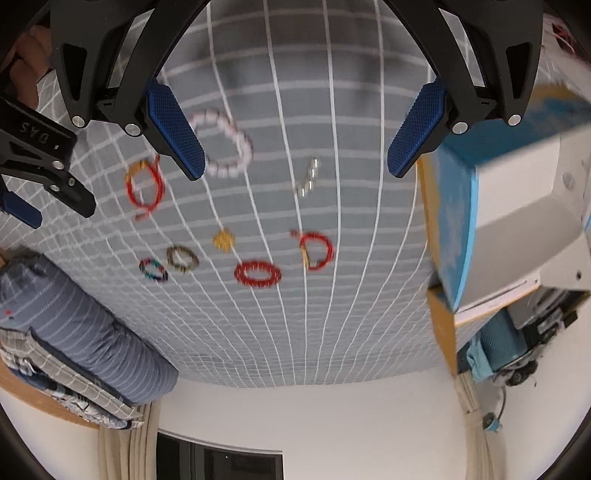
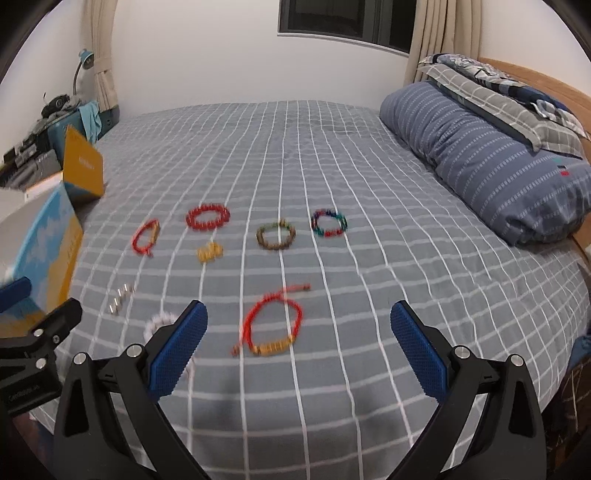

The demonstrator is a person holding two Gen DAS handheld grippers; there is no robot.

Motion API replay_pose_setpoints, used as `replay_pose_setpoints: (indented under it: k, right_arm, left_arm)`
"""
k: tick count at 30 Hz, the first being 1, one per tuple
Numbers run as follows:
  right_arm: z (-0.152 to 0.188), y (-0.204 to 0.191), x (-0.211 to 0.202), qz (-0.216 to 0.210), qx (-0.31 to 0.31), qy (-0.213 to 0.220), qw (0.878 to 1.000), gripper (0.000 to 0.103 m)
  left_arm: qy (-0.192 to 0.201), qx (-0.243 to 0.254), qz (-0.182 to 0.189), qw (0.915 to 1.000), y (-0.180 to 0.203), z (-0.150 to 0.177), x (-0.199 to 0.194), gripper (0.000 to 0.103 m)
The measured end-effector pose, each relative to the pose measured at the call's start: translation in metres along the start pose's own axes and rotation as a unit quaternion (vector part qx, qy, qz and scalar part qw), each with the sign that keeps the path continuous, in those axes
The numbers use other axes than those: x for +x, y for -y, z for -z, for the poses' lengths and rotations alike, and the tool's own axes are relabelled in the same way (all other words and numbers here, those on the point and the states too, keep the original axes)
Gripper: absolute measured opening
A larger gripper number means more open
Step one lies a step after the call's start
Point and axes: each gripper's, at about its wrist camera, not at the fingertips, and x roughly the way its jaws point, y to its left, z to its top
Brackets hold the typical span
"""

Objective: Organize jewelry
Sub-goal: 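Grasp the red string bracelet with left tool while right tool grasps brown wooden bracelet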

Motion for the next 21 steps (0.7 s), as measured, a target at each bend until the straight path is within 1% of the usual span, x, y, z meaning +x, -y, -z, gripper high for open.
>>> replay_pose_setpoints:
  k: [2, 5, 7, 9, 12, 14, 15, 16, 18, 20, 21]
  right_arm:
    - [-0.020, -0.001, 0.006, -0.005, -0.008, -0.003, 1.000, 0.096]
    - [-0.049, -0.004, 0.029, -0.006, -0.012, -0.015, 1.000, 0.096]
    - [-0.064, -0.007, 0.049, -0.010, -0.015, -0.028, 0.999, 0.096]
    - [-0.079, -0.011, 0.077, -0.005, -0.021, -0.040, 0.999, 0.096]
    - [-0.088, -0.014, 0.108, -0.016, -0.019, -0.053, 0.998, 0.095]
    - [-0.091, -0.018, 0.128, -0.011, -0.019, -0.058, 0.998, 0.095]
    - [-0.092, -0.020, 0.134, -0.016, -0.018, -0.060, 0.998, 0.095]
    - [-0.092, -0.022, 0.145, -0.022, -0.020, -0.067, 0.997, 0.093]
    - [-0.092, -0.025, 0.161, -0.018, -0.026, -0.079, 0.996, 0.088]
    - [-0.091, -0.026, 0.177, -0.023, -0.022, -0.091, 0.995, 0.087]
    - [-0.090, -0.027, 0.186, -0.017, -0.027, -0.102, 0.994, 0.083]
  left_arm:
    - [-0.003, -0.003, 0.004, 1.0000, -0.004, -0.021, 0.007, 0.097]
    - [-0.014, -0.007, 0.002, 0.9999, -0.007, -0.052, 0.027, 0.097]
    - [-0.024, -0.006, -0.001, 0.9997, -0.009, -0.067, 0.042, 0.097]
    - [-0.024, -0.005, -0.003, 0.9997, -0.010, -0.078, 0.057, 0.097]
    - [-0.040, -0.014, -0.015, 0.9990, -0.015, -0.089, 0.090, 0.097]
    - [-0.053, -0.025, -0.009, 0.9983, -0.018, -0.092, 0.113, 0.097]
    - [-0.060, -0.028, -0.004, 0.9978, -0.019, -0.093, 0.125, 0.097]
    - [-0.067, -0.028, -0.004, 0.9974, -0.020, -0.093, 0.137, 0.097]
    - [-0.075, -0.020, -0.009, 0.9969, -0.018, -0.095, 0.153, 0.097]
    - [-0.070, -0.026, -0.011, 0.9971, -0.021, -0.095, 0.164, 0.097]
    - [-0.072, -0.029, -0.011, 0.9970, -0.022, -0.094, 0.171, 0.097]
